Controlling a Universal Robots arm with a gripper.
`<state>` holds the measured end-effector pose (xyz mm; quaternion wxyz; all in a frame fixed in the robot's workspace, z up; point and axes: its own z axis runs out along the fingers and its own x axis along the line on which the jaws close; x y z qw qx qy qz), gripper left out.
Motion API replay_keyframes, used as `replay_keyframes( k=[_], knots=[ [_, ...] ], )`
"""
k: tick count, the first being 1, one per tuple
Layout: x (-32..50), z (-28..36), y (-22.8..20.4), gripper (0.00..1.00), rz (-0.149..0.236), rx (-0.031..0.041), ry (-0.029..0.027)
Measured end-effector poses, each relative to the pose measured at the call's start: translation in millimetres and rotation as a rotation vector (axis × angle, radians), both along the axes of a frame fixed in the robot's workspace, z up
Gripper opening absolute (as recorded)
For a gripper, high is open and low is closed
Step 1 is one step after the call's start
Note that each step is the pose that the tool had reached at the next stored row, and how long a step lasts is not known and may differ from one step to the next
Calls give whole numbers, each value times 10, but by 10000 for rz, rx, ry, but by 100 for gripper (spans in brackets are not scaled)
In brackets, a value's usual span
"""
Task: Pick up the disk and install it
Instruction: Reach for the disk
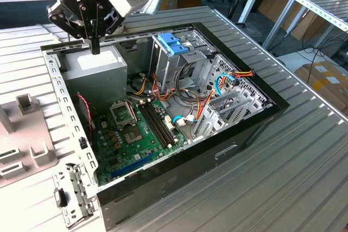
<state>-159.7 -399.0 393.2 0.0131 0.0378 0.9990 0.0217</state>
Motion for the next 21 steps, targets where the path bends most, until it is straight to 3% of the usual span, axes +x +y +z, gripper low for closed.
replay_keyframes(
  k=[21],
  knots=[
    [-167,0,0,11,0,0,1]
  ],
)
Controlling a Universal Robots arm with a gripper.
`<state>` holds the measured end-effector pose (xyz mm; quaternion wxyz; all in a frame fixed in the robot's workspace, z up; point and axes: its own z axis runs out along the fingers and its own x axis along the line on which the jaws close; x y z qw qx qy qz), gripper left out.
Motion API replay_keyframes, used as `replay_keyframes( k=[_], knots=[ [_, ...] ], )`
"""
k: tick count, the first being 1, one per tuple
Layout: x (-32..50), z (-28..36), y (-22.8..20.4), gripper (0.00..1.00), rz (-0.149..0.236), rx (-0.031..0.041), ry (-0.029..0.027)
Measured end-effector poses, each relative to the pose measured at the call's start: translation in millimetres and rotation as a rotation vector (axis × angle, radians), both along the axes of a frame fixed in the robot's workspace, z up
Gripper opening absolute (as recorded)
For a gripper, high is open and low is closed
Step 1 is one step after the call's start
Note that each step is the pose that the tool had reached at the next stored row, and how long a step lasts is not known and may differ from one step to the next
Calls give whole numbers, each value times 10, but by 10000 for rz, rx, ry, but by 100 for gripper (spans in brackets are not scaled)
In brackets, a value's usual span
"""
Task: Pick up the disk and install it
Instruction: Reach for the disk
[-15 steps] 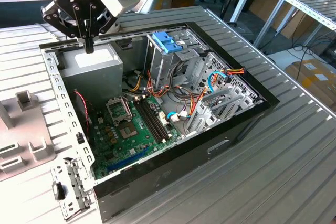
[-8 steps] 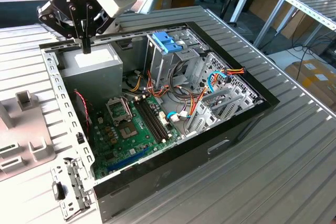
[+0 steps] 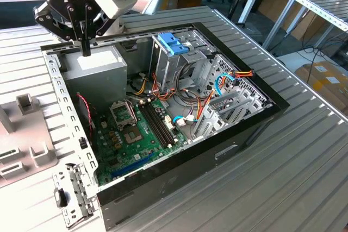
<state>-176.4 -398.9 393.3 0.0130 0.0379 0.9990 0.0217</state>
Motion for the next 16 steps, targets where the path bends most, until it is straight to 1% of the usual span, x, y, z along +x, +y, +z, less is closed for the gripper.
replay_keyframes(
  k=[16],
  knots=[
    [-121,-1,0,11,0,1,0]
  ],
)
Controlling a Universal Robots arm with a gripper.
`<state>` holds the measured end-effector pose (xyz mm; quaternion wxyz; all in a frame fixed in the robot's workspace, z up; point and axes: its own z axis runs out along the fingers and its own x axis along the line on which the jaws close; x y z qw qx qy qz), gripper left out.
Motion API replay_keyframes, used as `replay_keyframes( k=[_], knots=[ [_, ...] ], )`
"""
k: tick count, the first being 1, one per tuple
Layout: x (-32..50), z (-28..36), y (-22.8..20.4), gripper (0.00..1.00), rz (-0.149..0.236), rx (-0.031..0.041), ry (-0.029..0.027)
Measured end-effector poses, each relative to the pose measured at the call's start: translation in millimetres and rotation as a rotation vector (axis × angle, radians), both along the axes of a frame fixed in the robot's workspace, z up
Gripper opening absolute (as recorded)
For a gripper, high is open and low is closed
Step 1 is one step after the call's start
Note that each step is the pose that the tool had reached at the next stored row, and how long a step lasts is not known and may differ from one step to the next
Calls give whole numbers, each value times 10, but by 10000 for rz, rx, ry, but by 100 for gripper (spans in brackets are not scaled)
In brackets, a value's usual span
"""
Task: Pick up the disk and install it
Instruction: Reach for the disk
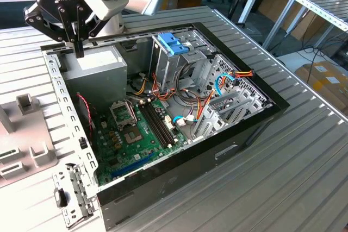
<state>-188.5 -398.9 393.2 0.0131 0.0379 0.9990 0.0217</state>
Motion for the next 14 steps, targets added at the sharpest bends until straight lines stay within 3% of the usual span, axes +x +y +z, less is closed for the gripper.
replay_keyframes(
  k=[14],
  knots=[
    [-108,0,0,11,0,0,0]
  ],
)
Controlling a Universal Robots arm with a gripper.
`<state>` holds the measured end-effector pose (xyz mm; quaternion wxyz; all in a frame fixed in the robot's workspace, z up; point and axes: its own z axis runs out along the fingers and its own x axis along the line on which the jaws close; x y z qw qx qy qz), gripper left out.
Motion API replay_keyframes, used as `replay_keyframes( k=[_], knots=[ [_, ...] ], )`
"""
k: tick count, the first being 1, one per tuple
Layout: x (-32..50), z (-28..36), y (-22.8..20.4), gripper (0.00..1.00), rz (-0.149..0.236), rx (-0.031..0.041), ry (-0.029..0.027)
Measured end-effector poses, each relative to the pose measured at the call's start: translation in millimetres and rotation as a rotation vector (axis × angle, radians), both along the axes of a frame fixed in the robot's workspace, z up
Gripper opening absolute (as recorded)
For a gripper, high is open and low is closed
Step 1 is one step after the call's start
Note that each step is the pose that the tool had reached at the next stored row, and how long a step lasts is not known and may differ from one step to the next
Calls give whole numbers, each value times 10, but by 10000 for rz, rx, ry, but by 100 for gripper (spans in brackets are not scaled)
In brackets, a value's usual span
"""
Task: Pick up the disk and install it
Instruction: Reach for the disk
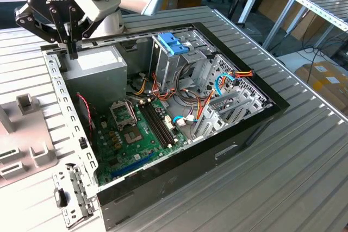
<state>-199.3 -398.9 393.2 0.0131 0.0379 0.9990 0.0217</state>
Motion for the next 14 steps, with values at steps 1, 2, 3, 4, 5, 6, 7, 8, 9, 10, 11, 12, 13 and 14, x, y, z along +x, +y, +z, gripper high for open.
replay_keyframes(
  k=[1,2,3,4,5,6,7,8,9,10,11,12,13,14],
  knots=[
    [-6,0,0,11,0,1,-1],
    [-12,0,0,11,0,1,0],
    [-18,0,0,11,0,0,0],
    [-24,0,0,11,0,0,0],
    [-33,0,0,11,0,0,0],
    [-41,0,0,11,-1,0,0],
    [-46,0,0,11,-1,0,0],
    [-57,0,0,11,0,0,0],
    [-64,0,0,11,0,0,0],
    [-70,0,0,11,-1,0,0],
    [-80,0,0,11,0,0,-1],
    [-86,0,0,11,0,1,-1],
    [-91,0,0,11,0,0,0],
    [-100,0,0,11,0,1,-1]
  ],
)
